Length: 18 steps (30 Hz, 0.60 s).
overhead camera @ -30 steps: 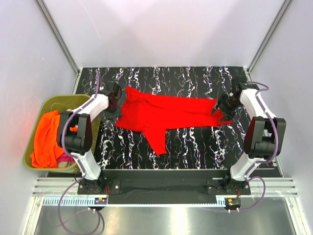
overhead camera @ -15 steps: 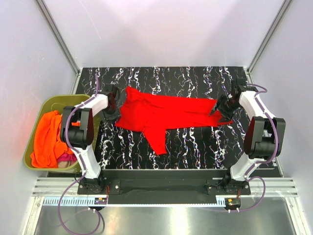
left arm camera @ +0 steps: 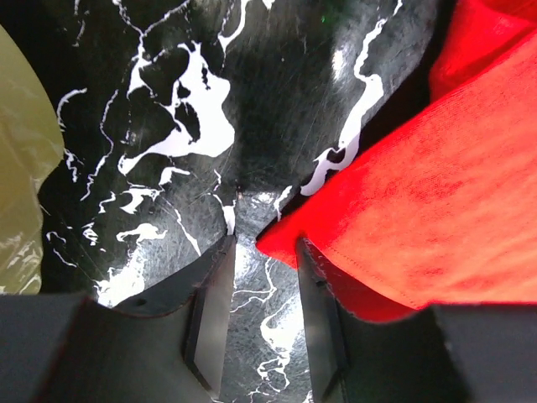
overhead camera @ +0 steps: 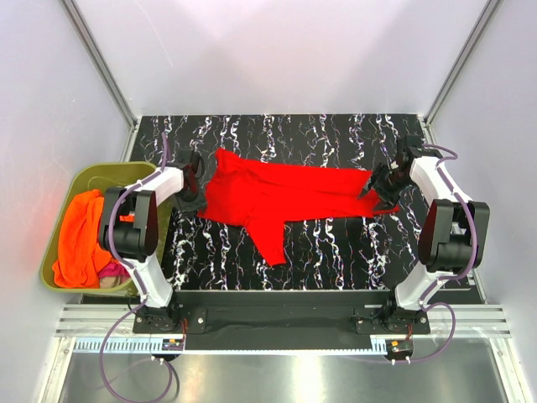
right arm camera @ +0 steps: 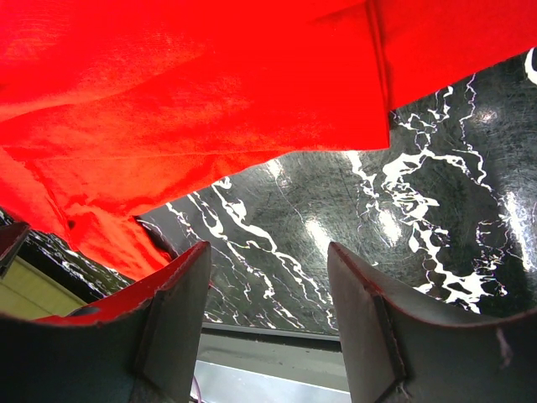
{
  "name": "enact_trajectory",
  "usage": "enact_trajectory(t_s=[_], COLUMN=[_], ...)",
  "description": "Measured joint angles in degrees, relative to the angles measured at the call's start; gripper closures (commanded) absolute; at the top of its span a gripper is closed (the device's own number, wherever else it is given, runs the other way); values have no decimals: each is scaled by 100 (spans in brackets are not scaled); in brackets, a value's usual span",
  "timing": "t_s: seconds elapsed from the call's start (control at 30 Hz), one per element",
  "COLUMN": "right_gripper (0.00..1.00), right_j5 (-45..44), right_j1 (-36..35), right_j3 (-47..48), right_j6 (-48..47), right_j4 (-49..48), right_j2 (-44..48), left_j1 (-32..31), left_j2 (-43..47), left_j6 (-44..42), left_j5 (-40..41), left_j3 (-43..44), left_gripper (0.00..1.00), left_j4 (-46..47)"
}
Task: Fold and stack the t-shirts
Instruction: Flatten the tshirt out
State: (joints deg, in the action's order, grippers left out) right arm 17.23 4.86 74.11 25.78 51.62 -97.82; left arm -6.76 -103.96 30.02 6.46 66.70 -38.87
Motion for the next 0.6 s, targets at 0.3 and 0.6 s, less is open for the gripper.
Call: enact_trajectory(t_s=[0.3, 0.6], right_gripper=[35, 59], right_j5=[7, -122], right_j1=[0, 66], right_j3=[0, 15], right_j6=[0, 98], right_j4=[-48, -98], right_j2=[-66, -323], left_j1=[-2, -96], left_j2=[-127, -42], left_j6=[-20, -188], left_j5=[-31, -39], left_j3=[122, 122], left_gripper=[78, 100], left_j4=[52, 116])
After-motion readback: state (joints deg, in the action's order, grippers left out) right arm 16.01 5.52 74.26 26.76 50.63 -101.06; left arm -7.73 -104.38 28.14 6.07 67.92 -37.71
